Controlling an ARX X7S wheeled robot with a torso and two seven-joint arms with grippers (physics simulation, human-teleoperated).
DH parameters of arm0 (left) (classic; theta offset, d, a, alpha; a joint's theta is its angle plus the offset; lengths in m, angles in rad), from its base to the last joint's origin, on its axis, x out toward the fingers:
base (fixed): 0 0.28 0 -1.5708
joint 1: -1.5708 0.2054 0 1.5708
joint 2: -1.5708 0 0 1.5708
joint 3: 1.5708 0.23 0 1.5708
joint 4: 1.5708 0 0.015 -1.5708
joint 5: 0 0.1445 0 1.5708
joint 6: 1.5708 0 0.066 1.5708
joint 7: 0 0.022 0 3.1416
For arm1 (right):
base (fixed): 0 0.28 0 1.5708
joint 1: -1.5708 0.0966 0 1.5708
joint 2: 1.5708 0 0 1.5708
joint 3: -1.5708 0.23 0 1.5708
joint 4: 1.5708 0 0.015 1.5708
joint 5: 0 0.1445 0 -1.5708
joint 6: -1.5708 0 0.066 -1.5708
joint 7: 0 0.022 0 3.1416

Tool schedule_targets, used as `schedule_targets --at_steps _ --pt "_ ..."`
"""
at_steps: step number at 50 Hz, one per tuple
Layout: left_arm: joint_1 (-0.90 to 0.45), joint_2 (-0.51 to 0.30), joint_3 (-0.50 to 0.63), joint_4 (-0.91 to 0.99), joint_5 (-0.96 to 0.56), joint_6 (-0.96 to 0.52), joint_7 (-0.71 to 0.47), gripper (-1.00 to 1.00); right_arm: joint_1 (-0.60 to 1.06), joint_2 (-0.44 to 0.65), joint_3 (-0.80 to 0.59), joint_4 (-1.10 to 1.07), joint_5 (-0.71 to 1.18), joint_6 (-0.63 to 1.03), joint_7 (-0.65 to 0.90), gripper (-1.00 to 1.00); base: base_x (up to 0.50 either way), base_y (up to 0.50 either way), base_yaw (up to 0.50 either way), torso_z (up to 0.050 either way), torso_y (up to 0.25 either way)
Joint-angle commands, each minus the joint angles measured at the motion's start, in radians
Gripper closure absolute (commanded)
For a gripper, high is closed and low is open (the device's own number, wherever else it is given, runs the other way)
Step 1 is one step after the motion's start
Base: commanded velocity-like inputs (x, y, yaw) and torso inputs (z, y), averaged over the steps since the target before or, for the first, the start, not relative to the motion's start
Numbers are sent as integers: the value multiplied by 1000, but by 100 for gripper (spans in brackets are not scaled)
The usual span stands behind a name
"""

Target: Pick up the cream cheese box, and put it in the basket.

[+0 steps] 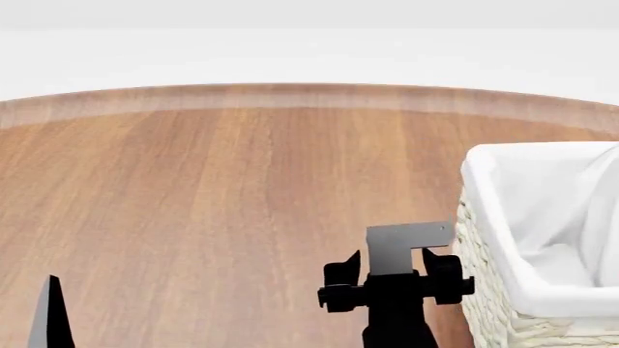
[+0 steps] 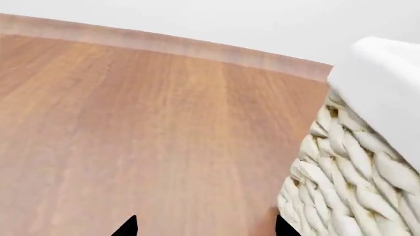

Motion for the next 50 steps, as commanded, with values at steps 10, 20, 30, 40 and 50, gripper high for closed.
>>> schedule_targets --at_steps 10,20,30,40,50 --pt "3 -9 9 -1 0 7 -6 -100 -33 -2 62 10 -51 6 -14 -100 0 0 0 0 -76" --pt "1 -13 13 2 -1 4 -9 -100 -44 -3 77 10 -59 8 -17 -100 0 0 0 0 -171" --pt "2 -18 21 2 2 5 -13 -100 -56 0 94 10 -68 8 -18 -100 0 0 0 0 -171" --pt "2 -21 23 1 7 8 -21 -100 -64 -1 120 10 -90 11 -21 -100 0 0 0 0 -152" --pt "-1 -24 26 -4 1 6 -26 -100 -67 -1 147 10 -108 5 -28 100 1 0 0 0 0"
